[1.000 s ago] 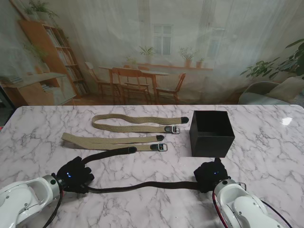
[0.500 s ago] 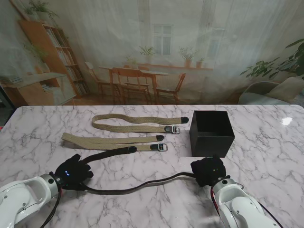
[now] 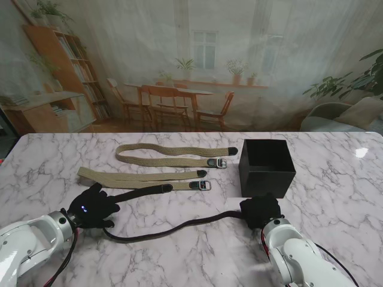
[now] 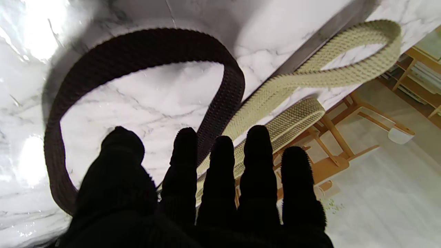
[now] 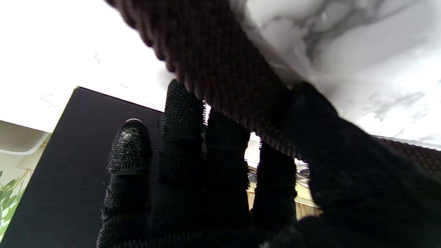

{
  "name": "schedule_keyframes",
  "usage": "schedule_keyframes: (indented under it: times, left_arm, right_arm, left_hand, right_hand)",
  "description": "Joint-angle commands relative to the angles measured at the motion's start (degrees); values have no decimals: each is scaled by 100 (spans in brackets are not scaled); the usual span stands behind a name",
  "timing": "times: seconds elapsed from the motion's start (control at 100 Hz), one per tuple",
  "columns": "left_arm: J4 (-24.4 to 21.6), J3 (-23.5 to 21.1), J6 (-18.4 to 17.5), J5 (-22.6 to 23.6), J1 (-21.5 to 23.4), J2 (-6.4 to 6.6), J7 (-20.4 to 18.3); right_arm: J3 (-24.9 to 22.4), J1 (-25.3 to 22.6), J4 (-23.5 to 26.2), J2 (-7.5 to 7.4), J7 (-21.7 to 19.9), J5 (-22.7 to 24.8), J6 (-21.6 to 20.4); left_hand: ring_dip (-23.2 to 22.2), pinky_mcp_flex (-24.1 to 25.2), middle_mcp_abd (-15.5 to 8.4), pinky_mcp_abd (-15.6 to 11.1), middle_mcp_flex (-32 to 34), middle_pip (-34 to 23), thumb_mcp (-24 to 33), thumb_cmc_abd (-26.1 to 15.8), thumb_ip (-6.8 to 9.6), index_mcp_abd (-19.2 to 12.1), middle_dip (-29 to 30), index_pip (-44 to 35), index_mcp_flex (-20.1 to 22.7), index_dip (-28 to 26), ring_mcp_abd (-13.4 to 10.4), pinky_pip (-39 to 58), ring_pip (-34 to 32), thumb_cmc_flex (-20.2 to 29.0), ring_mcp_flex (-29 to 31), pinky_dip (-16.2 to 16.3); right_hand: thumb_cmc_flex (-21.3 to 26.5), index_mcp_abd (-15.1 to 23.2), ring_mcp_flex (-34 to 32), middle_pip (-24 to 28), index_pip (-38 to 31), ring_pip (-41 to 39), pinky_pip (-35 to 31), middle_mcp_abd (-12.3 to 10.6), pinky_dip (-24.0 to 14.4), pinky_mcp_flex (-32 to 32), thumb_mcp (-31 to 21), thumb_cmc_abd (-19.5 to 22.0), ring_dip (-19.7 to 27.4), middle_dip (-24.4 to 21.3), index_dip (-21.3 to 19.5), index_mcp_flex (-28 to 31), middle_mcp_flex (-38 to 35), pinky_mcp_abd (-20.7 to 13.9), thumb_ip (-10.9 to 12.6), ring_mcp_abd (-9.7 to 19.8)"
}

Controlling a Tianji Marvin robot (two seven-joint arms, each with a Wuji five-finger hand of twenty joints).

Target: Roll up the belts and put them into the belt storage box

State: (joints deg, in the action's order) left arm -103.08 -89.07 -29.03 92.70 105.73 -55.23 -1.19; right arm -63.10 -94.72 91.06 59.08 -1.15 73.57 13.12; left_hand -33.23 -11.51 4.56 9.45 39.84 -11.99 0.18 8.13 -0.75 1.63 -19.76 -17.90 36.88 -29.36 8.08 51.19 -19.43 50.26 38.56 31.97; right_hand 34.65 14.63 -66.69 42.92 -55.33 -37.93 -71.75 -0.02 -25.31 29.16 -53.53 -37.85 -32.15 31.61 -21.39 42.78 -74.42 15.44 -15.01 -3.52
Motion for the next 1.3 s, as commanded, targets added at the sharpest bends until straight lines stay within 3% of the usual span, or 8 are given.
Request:
schedule_keyframes:
  times: [0.0,0.07,0.2,0.59,0.72,0.87,1.04,1.29]
  left_arm:
    - [-135,4,15,-72,-59,-23,-4]
    - [-163,29,13,-133,-132,-34,4]
    - [-193,112,16,-276,-293,-57,-28]
    - [-259,244,24,-554,-510,-102,-4]
    - [-279,240,32,-608,-513,-114,46]
    - [-258,276,57,-649,-545,-121,115]
    - [-225,334,65,-712,-588,-127,129]
    - [-185,408,34,-772,-669,-126,46]
  right_arm:
    - [-46,-65,42,-10,-98,79,-10]
    - [-91,-90,98,-22,-237,115,-84]
    - [-205,-186,196,-20,-233,130,-202]
    - [-978,-811,755,32,353,310,-595]
    - [-1448,-1117,1001,19,463,552,-1015]
    - [-2026,-1323,1102,-50,430,750,-2017]
    - [-2389,-1471,1095,-114,499,1091,-2442]
    - [-2689,-1591,929,-147,536,1211,-2600]
  left_hand:
    - [22,38,103,279,94,24,-64,-195,15,-13,2,8,87,-38,152,-53,85,58,16,121]
    - [26,54,106,293,102,34,-78,-228,13,-20,3,17,124,-39,153,-73,95,40,10,114]
    - [36,70,113,315,104,55,-86,-254,11,-24,4,15,154,-65,157,-111,117,33,-9,101]
    - [49,94,105,350,110,80,-98,-287,8,-35,-6,19,175,-142,154,-164,146,12,-26,92]
    - [54,88,108,356,105,90,-98,-300,9,-35,-7,27,177,-158,155,-184,154,8,-33,89]
    - [60,94,108,365,106,99,-92,-276,7,-53,-7,11,181,-212,162,-208,161,55,-29,88]
    - [65,90,107,367,102,105,-83,-267,8,-53,-7,13,186,-244,161,-215,168,87,-33,93]
    - [68,87,112,364,106,105,-81,-266,6,-73,-8,14,179,-300,153,-230,171,133,-29,98]
  right_hand:
    - [-326,-230,120,-112,159,145,-39,40,62,-134,97,92,67,-70,173,-163,112,32,-5,-62]
    - [-830,-485,317,-371,762,355,32,89,59,-231,107,76,114,-97,-189,16,323,48,127,-95]
    - [-1331,-736,493,-643,1523,522,105,142,73,-299,122,231,188,-144,-806,148,517,63,746,-147]
    - [-1509,-812,716,-789,1749,603,115,237,47,-398,451,793,248,-191,-909,220,708,100,811,-218]
    - [-1504,-729,889,-925,1843,727,371,257,132,-653,629,1042,315,-232,-937,135,908,265,848,-192]
    - [-1528,-458,1319,-1390,2042,1164,692,207,209,-910,739,1224,486,-386,-944,-278,1523,408,894,-110]
    - [-1286,-24,1636,-1879,2625,1607,842,226,227,-963,415,1106,703,-642,-671,-1169,2153,311,914,-53]
    - [-651,522,2096,-2117,3336,1841,1069,458,133,-1131,-650,592,891,-1222,635,-3027,3725,169,989,8]
